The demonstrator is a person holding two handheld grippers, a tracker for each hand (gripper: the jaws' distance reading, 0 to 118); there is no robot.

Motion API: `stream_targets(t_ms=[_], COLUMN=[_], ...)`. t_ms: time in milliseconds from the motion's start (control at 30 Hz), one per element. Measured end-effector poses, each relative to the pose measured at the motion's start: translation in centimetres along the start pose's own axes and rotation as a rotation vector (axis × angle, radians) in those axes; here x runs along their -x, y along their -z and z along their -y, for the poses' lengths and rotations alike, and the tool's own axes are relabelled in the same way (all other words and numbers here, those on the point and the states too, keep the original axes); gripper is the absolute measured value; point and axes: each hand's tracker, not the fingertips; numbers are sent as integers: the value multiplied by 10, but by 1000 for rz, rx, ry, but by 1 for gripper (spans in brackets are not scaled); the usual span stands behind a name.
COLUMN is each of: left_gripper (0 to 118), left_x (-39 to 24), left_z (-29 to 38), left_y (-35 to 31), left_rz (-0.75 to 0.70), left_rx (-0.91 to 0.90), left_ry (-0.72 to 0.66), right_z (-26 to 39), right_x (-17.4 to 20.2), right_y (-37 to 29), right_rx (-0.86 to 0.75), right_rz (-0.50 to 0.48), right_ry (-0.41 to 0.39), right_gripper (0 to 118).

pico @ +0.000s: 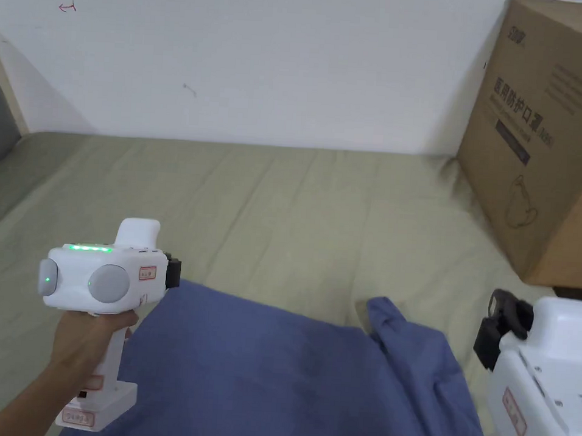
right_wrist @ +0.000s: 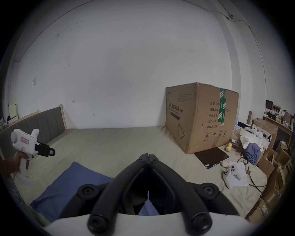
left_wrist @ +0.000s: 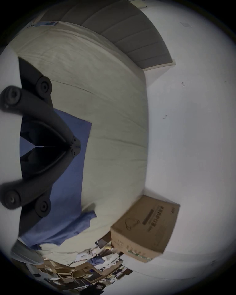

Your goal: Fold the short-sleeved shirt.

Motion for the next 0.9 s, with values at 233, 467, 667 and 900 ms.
stream_targets(t_ms=[233, 467, 667, 900], left_gripper=[103, 86, 23, 1], left_x=[19, 37, 28, 15], left_z=[-22, -14, 4, -7], left_y=[110, 196, 210, 165], left_rz=[-40, -94, -129, -66], left_rx=[191, 333, 355, 222], left_ry=[-78, -62, 1, -36], right_z=[21, 45, 56, 69], right_x=[-5, -15, -26, -53], right_y=[58, 94, 99, 131], right_rx=[91, 170, 229, 397], right_rz=[25, 72, 83, 75], right_ry=[-8, -11, 5, 92], right_gripper=[0, 0, 0, 39])
